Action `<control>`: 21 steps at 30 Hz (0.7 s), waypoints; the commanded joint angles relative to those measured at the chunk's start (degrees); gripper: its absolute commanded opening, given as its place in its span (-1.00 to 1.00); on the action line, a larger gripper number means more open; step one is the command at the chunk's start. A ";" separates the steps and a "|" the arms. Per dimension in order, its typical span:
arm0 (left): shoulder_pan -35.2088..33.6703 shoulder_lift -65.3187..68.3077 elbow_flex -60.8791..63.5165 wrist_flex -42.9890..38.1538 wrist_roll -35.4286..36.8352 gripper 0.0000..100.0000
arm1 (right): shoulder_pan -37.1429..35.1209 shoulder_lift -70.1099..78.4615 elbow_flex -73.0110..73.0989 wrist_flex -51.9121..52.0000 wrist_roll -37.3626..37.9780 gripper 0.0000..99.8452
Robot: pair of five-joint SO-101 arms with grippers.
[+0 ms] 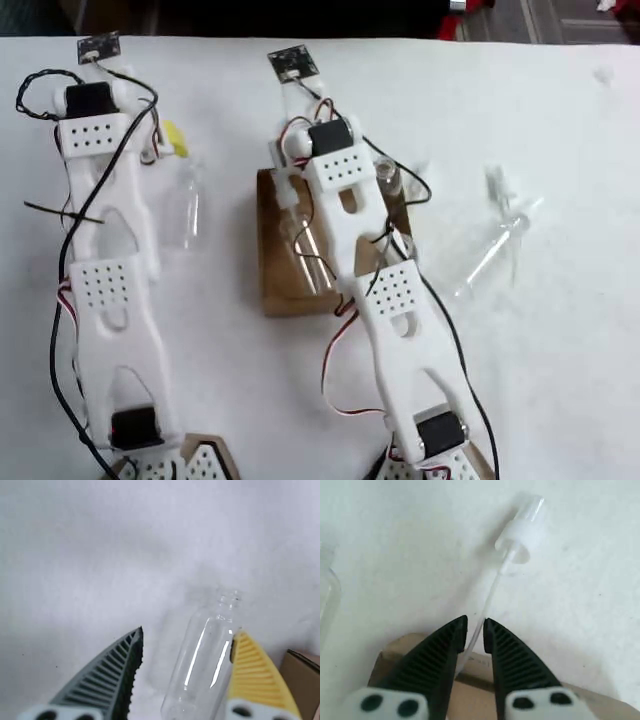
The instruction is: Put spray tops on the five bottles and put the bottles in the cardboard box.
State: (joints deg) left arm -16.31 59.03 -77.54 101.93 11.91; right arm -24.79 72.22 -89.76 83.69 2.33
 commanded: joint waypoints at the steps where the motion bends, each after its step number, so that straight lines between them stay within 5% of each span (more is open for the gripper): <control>1: -0.40 -3.21 -0.26 -0.88 0.62 -0.47 | 0.04 -2.86 -1.58 -1.36 0.09 -0.96; 10: -0.48 -3.21 -0.26 -0.88 0.62 -0.47 | -9.80 -7.96 -1.58 1.54 7.74 -0.96; 21: -4.09 -4.70 -0.97 -0.18 0.79 -0.47 | -18.68 -15.08 -1.58 14.55 6.51 -0.96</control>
State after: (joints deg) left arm -17.27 59.03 -77.54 101.93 11.91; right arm -40.70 63.08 -89.67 91.60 9.36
